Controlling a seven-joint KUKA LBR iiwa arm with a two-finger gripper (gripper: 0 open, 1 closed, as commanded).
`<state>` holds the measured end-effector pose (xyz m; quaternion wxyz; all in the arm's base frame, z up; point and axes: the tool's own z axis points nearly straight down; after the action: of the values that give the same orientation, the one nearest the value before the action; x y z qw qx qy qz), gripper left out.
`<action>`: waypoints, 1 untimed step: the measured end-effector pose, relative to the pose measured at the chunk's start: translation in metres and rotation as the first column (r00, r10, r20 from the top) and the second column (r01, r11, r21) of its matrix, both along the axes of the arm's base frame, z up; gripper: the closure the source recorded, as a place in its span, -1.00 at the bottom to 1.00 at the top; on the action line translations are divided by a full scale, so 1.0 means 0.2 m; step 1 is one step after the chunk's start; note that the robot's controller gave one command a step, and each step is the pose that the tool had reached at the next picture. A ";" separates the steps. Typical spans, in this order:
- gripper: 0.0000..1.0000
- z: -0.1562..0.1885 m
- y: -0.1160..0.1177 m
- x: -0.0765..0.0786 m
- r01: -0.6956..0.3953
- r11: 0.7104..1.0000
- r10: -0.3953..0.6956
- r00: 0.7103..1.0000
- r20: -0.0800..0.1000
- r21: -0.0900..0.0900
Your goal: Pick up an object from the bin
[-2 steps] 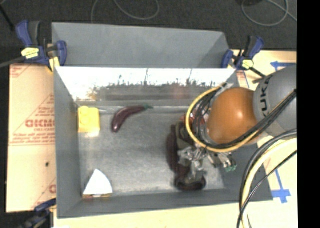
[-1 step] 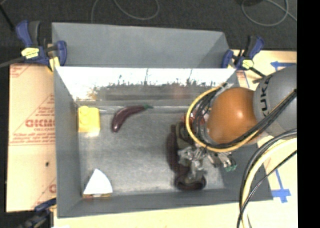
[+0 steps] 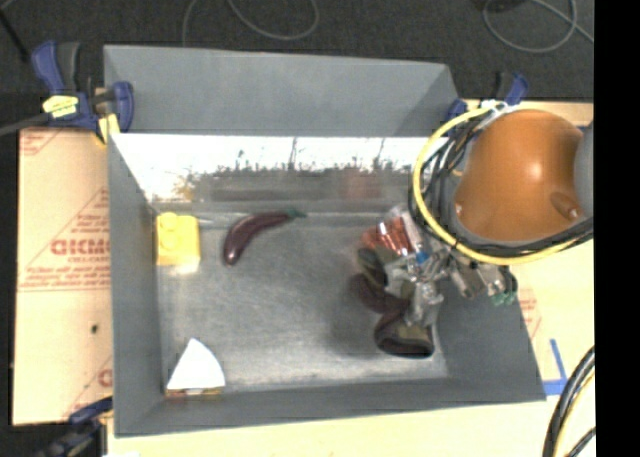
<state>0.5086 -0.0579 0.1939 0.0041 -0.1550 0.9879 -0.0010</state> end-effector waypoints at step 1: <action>1.00 0.00 0.00 0.00 0.000 1.000 0.000 1.000 0.000 0.000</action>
Offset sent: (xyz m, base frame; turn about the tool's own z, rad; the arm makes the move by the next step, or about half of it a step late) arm -0.0121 -0.0168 0.0918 0.0254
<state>0.5085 -0.0576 0.1939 0.0039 -0.1549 0.9879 -0.0008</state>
